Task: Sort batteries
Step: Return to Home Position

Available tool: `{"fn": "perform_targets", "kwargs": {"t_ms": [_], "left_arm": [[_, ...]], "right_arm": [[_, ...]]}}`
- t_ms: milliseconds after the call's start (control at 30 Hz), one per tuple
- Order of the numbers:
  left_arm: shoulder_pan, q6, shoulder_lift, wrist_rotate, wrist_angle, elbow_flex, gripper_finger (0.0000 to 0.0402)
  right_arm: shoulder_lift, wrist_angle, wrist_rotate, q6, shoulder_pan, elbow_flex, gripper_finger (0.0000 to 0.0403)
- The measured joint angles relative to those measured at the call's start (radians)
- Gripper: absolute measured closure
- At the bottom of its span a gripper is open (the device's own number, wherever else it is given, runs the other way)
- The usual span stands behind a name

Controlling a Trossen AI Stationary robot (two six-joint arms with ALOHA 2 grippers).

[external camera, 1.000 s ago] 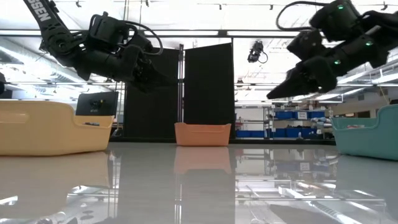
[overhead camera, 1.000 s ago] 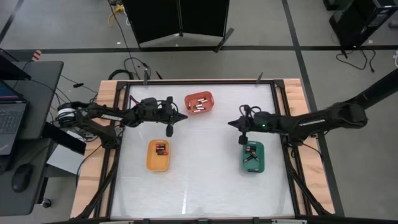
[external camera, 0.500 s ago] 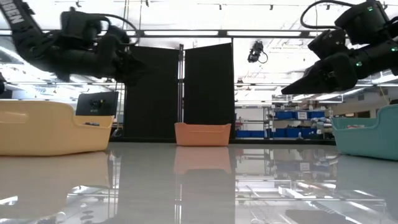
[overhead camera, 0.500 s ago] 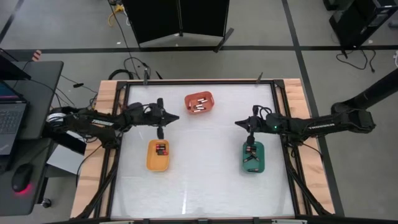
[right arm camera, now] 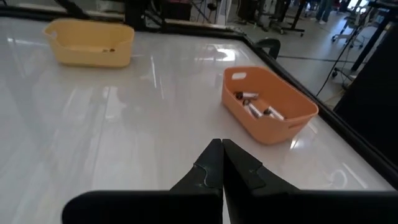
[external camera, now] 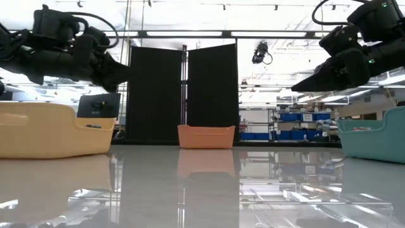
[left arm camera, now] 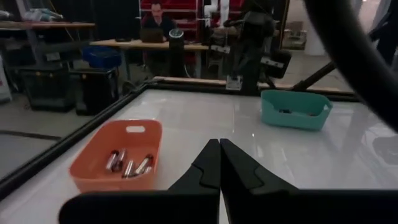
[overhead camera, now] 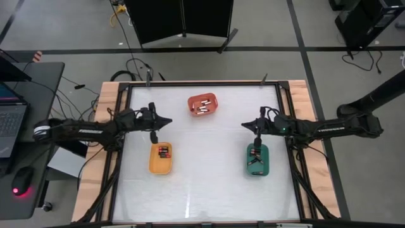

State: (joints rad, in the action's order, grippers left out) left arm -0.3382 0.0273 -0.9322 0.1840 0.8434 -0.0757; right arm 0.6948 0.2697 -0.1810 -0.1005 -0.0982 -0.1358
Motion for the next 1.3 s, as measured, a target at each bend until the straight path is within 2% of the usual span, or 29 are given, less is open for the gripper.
{"fn": "perform_targets", "kwargs": {"t_ms": [233, 467, 833, 1033, 1300], "left_arm": [[0.000, 0.004, 0.114, -0.026, -0.009, 0.068, 0.0396], [0.001, 0.002, 0.168, -0.034, -0.076, 0.068, 0.0396], [0.002, -0.022, 0.247, -0.041, -0.163, 0.068, 0.0396], [0.002, -0.026, 0.356, -0.064, -0.303, 0.068, 0.0396], [0.006, -0.048, 0.590, -0.106, -0.529, 0.068, 0.0396]], "right_arm": [[-0.060, -0.082, 0.000, -0.009, -0.002, 0.000, 0.0395], [-0.118, -0.108, 0.000, -0.013, -0.002, 0.009, 0.0395], [-0.265, -0.090, 0.000, 0.035, -0.002, 0.130, 0.0395], [-0.344, -0.173, -0.003, 0.046, -0.002, 0.130, 0.0395], [-0.439, -0.222, -0.012, 0.036, 0.003, 0.130, 0.0396]]}}
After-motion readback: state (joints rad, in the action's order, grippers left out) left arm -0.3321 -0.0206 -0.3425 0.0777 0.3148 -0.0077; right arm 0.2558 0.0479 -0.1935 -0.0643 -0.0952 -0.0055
